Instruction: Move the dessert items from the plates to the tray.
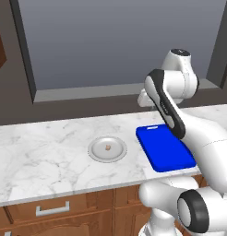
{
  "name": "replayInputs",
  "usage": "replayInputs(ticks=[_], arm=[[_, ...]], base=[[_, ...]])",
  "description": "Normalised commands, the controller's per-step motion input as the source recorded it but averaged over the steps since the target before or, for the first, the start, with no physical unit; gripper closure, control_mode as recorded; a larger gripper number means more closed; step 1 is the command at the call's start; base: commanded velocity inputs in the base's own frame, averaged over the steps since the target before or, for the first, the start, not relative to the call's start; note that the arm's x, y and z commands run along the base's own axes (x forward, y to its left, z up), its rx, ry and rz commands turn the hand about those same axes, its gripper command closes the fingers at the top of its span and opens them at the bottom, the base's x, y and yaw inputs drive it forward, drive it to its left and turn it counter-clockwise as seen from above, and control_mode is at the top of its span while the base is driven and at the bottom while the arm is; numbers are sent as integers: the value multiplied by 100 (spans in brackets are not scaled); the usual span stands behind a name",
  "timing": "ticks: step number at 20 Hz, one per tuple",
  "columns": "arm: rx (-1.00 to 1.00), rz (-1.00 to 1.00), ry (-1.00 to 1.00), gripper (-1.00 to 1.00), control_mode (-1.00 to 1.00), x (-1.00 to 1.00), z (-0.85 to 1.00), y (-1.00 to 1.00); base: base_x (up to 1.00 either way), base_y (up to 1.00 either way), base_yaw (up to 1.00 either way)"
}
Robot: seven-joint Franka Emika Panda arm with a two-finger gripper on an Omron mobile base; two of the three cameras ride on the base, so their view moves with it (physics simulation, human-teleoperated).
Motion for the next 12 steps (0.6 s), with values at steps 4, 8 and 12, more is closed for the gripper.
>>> replayInputs(ticks=[4, 8, 12], arm=[[0, -2, 0, -100, -100, 0, 0, 9], [0, -6, 0, -100, -100, 0, -19, 21], [0, -7, 1, -100, -100, 0, -34, 32]], base=[[0, 0, 0], [0, 0, 0], [0, 0, 0]])
